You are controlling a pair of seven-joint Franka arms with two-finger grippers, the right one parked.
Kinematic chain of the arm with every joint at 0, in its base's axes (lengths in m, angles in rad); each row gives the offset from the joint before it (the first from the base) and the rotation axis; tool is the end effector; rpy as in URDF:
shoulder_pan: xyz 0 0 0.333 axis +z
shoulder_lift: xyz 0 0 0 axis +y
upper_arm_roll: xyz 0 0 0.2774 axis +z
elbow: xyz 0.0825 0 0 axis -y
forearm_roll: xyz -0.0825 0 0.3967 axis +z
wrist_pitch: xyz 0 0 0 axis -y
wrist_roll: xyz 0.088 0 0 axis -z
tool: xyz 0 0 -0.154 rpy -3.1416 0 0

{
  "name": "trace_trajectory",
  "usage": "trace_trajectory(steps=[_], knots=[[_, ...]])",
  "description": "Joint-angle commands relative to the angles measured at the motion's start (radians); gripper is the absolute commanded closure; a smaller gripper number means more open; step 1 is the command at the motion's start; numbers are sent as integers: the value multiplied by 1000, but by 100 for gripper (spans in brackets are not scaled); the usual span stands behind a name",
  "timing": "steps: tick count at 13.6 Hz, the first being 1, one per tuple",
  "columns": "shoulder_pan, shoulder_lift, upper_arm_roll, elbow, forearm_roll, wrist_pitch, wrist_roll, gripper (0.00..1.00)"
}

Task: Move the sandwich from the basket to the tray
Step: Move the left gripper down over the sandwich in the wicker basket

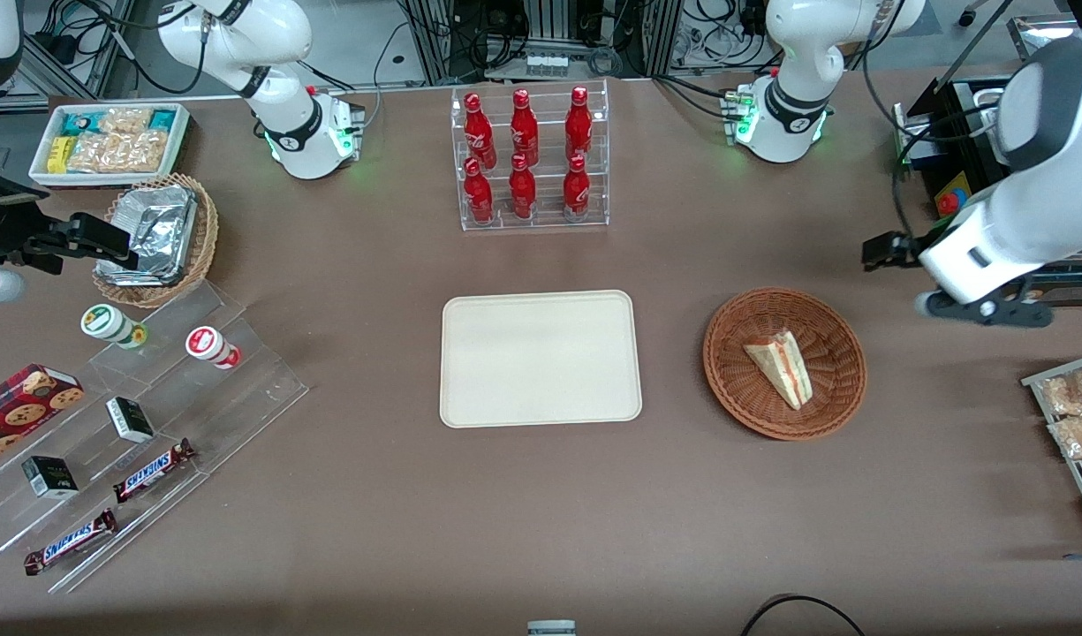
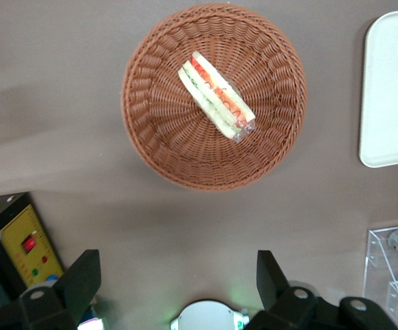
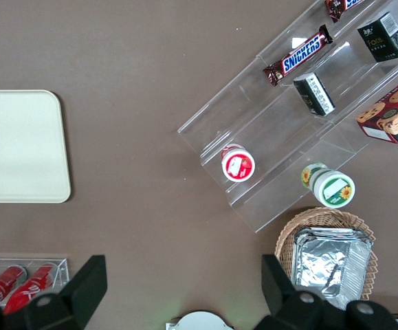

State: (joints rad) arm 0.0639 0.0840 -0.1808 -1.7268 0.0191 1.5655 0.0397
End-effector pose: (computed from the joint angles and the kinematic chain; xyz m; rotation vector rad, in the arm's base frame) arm 0.5550 -0.0606 0.4183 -3.0952 0.2482 0.3800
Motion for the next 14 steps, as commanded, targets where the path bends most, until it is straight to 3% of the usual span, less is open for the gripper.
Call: trace_trajectory(steps=[1,4,10,14], knots=[[-44,-30,1,-155,-1,146,-91,0],[-75,-29,3,-249,-1,266,-188,0],[-93,8,3,-425,-1,571,-648,0],[-104,104,3,-439,-1,700,-828,0]])
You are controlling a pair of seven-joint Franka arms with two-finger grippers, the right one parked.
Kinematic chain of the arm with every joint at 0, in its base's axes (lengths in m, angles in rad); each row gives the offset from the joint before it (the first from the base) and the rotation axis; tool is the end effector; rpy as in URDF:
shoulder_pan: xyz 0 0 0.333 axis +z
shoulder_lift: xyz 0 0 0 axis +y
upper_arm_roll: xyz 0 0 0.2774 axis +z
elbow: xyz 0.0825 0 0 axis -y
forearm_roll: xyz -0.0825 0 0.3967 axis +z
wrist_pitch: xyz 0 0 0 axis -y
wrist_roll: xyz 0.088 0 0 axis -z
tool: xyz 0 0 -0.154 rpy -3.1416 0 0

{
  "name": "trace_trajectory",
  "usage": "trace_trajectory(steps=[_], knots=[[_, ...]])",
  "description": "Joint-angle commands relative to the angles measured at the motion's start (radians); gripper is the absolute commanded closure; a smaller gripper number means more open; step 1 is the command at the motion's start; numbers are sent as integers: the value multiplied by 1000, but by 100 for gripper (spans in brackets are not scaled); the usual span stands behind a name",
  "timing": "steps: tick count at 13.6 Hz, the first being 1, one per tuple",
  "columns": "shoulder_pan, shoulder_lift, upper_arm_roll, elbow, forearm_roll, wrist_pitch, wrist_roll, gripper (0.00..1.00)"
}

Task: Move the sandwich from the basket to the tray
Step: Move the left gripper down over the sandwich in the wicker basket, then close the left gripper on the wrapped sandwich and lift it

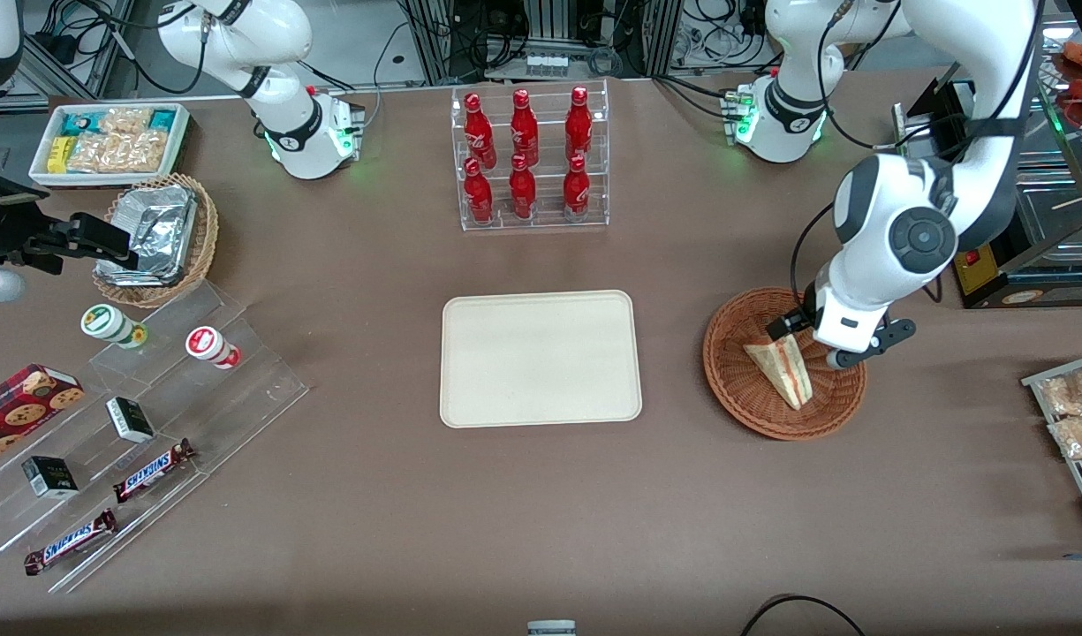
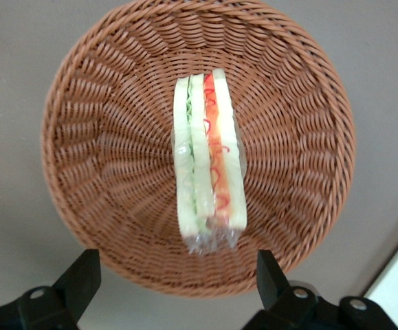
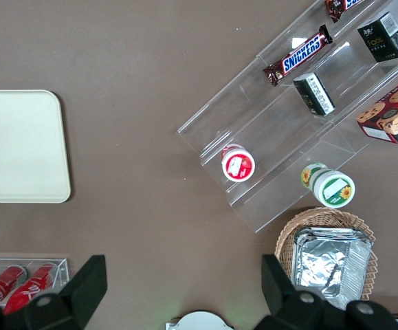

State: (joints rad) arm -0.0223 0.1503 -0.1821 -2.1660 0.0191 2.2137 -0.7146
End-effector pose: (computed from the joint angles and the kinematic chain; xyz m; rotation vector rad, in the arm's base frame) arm 0.5312 -0.1106 0.2256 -3.0090 -0.7661 0.1478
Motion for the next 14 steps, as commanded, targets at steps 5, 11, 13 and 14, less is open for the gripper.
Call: trace_trajectory(steps=[5,11,13,14], knots=[[-16,110,7,-2,1,122,-80,0],[-8,117,15,14,4,124,-89,100],[-10,106,13,41,4,101,-88,100],[-10,103,13,61,4,71,-85,100]])
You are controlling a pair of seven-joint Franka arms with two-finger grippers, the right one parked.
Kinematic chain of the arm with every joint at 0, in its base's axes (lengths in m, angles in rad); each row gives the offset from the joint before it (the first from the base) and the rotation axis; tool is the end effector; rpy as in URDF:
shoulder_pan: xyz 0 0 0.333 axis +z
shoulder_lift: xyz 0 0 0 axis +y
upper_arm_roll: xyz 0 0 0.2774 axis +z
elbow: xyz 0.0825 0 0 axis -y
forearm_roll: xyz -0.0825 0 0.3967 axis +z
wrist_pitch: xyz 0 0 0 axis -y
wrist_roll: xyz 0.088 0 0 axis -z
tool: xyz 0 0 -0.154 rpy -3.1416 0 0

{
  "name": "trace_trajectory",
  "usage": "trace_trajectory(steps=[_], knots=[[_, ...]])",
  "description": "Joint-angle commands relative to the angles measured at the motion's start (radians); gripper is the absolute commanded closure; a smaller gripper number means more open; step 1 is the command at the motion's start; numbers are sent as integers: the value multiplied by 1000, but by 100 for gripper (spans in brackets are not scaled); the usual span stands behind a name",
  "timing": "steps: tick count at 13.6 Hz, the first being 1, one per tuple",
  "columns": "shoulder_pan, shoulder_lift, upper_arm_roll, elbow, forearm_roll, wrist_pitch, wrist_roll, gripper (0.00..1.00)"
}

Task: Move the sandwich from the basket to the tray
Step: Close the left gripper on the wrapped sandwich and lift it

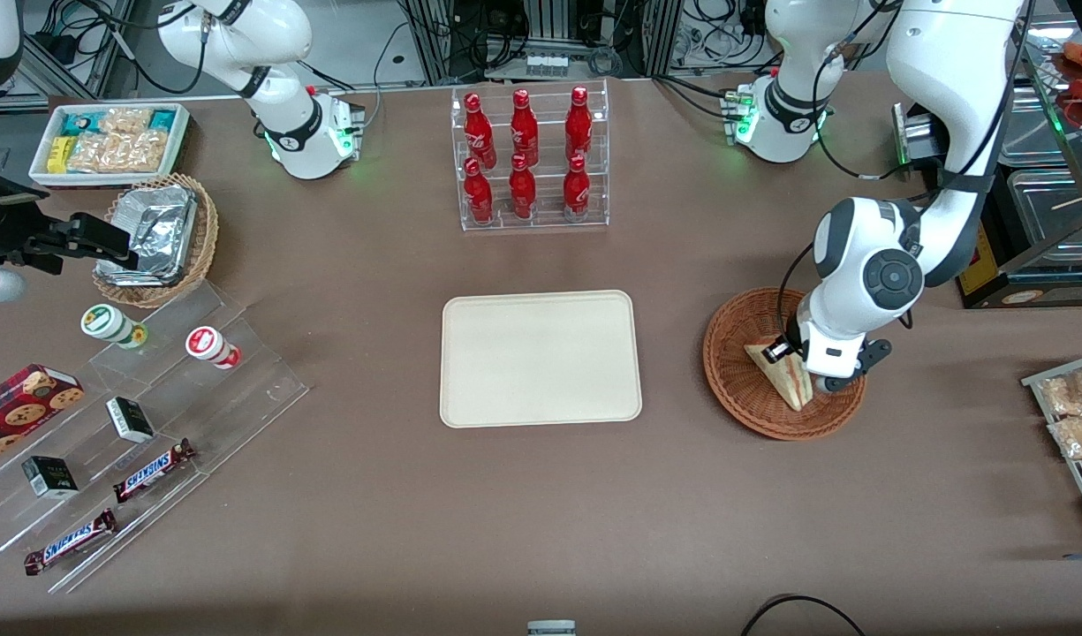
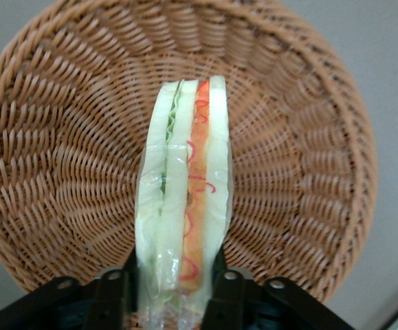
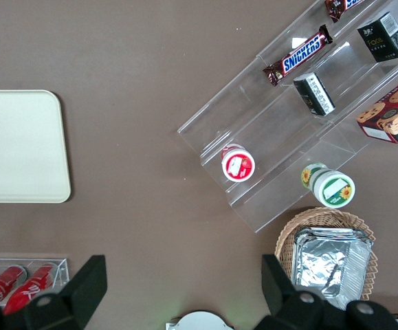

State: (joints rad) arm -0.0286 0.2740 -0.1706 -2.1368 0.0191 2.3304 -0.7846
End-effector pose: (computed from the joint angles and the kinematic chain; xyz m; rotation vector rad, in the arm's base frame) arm 0.5451 -0.1127 0.1791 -3.0028 -0.8899 0.1295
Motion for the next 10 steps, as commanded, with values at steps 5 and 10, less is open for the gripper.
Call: trace_trajectory(steps=[5,10], knots=[[-30,-16,-13,204,5,-291,100,100],[-151,28,-15,304,4,-373,156,100]])
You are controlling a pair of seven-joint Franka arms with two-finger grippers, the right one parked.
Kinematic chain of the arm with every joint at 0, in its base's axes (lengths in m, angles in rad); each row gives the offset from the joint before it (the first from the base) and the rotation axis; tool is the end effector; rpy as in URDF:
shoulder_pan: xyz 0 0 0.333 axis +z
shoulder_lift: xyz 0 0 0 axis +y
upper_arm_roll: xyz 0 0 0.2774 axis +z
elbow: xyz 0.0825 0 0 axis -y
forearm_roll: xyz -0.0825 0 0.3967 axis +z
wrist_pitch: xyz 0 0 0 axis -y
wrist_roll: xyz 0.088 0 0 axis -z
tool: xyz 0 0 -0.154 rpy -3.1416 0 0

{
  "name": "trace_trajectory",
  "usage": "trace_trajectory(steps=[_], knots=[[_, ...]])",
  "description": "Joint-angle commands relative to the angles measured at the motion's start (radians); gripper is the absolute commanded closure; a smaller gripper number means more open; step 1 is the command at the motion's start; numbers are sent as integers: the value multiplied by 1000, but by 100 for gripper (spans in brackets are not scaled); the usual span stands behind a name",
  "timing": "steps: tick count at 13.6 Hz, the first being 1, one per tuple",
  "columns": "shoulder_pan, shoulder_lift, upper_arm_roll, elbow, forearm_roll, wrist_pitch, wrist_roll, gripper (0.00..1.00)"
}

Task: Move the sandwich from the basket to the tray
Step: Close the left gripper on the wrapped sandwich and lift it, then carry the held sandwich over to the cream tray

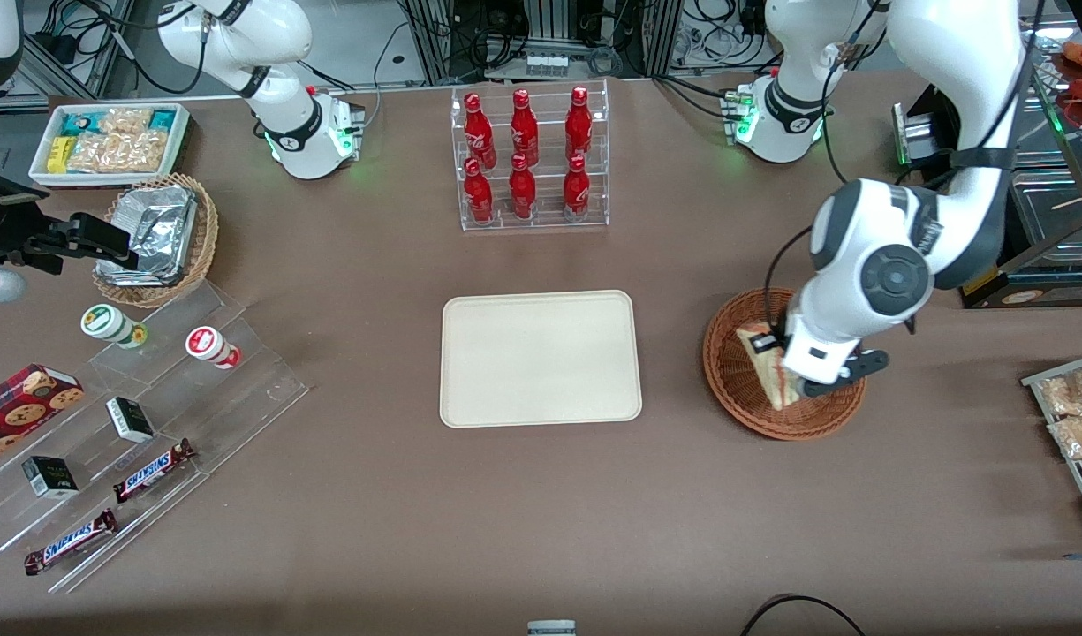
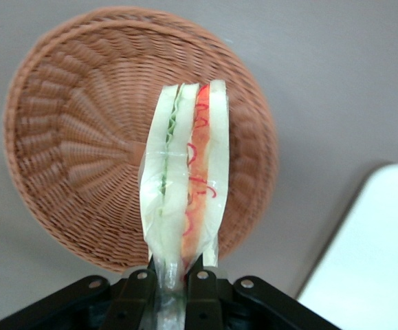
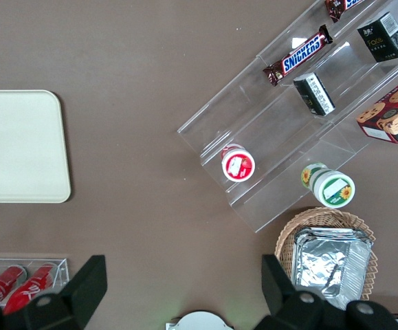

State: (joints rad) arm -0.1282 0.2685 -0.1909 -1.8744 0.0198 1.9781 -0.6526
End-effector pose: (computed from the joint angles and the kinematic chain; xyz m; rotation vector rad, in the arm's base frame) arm 0.5641 -0.1834 0.2696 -3.0458 -0.5022 0.2426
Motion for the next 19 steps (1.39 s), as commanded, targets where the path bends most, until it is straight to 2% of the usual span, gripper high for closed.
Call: trace_trajectory(steps=[1,6,8,19], knots=[[-80,53,5,63,2,-15,52,100],[-264,208,7,251,-7,-19,42,100],[-330,276,7,328,5,-22,-51,100],[-553,558,18,661,8,-19,-341,100]])
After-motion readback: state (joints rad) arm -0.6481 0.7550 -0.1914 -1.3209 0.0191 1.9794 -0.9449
